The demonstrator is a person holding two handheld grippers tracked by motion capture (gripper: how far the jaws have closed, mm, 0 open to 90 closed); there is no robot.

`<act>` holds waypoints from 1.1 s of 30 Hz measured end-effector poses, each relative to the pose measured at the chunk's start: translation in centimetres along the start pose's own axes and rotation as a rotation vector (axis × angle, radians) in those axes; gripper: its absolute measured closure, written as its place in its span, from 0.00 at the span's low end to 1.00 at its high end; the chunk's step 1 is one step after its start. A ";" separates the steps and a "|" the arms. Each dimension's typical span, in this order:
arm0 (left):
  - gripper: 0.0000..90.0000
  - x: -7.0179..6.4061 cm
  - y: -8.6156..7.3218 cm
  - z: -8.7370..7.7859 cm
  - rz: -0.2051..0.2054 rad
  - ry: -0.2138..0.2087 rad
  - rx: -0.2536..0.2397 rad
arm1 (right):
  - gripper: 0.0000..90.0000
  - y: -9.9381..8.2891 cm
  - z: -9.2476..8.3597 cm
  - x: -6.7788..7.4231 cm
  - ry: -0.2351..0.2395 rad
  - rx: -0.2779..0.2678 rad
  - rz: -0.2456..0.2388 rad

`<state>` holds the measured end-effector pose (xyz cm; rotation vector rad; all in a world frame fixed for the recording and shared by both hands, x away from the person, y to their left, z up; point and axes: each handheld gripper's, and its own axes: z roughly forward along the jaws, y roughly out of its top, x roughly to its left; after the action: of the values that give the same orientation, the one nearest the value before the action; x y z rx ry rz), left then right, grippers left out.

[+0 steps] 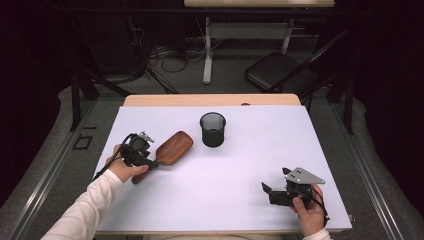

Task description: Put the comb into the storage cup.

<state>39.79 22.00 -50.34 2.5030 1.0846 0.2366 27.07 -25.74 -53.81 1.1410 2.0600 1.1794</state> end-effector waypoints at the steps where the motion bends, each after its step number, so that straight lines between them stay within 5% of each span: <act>1: 0.43 0.0 0.0 0.1 0.001 0.003 0.006 | 0.10 0.0 0.0 0.0 0.000 0.000 0.000; 33: 0.53 -0.4 0.5 2.8 0.042 0.019 0.112 | 0.12 -0.1 0.1 0.1 0.011 0.006 -0.015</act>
<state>40.76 20.56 -52.67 2.6297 1.0806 0.2172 27.10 -25.61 -53.93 1.1227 2.0779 1.1757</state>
